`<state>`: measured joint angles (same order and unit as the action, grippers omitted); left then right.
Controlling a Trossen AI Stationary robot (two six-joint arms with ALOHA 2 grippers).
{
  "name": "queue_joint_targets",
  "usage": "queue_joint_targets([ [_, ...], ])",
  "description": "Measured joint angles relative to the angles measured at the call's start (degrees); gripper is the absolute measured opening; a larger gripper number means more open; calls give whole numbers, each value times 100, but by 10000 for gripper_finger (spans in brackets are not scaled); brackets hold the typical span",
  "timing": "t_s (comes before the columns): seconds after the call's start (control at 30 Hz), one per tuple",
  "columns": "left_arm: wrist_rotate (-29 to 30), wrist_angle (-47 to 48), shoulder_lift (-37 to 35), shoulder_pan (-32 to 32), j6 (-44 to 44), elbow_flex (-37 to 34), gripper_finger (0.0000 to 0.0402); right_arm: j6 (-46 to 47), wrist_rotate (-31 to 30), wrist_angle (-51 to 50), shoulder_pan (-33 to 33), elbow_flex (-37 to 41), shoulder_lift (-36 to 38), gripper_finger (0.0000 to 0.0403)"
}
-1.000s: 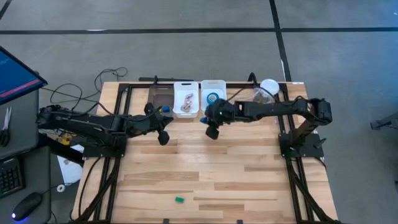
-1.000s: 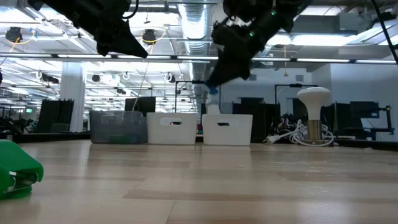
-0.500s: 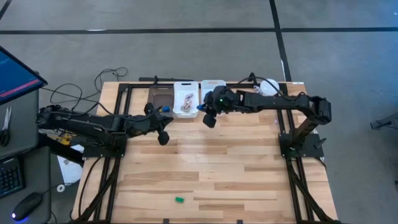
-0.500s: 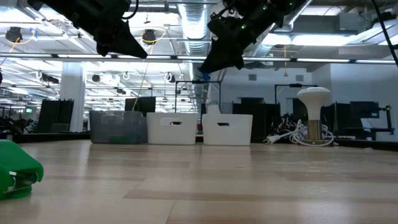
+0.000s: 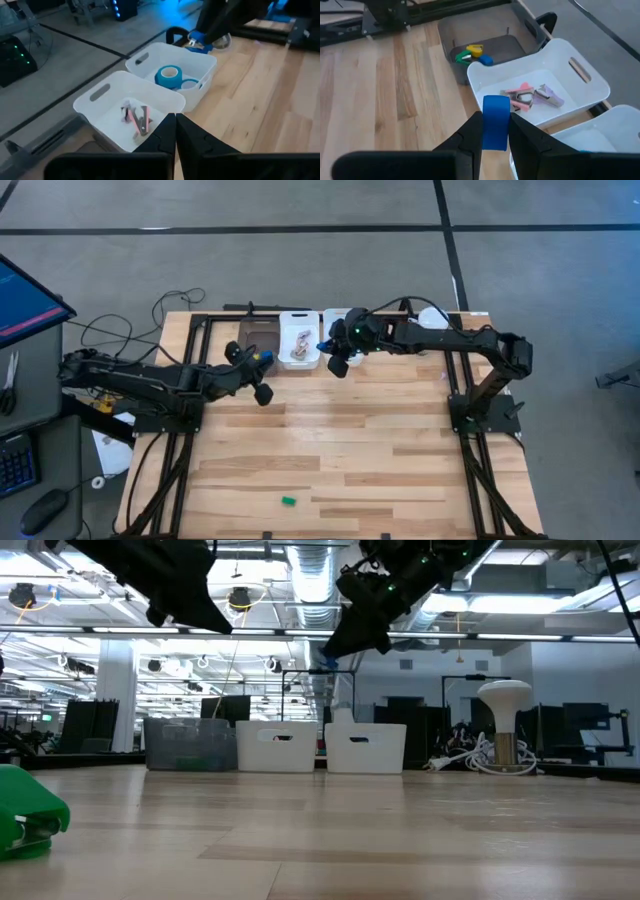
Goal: Pick and place Stapler, Stapler remover, tape
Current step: Put the blue stapler into the black bin
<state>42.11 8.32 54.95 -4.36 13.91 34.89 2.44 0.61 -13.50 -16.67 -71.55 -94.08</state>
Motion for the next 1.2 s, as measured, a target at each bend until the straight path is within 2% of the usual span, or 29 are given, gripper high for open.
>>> queue_joint_targets([
  [0.23,32,152,-489,8,7,5,3,-145,108,42,-91,-406,-2,72],
  [0.3,32,623,-667,92,103,4,3,-155,110,48,-120,-511,-5,72],
  [0.4,35,1473,-949,299,697,2,3,-151,293,44,-129,-723,-243,72],
  [0.5,32,1938,-1145,505,1149,-6,3,-209,462,-8,-79,-1081,-652,72],
  [0.8,-295,2035,-1614,1116,1302,-211,3,-435,863,-270,84,-2923,-2175,72],
  [1.0,-320,2029,-1982,1150,1669,-581,3,-439,1198,-876,-1,-4075,-3099,72],
  [1.2,-317,2027,-2147,1152,1684,-671,3,-409,1519,-1329,-39,-4765,-3840,72],
])
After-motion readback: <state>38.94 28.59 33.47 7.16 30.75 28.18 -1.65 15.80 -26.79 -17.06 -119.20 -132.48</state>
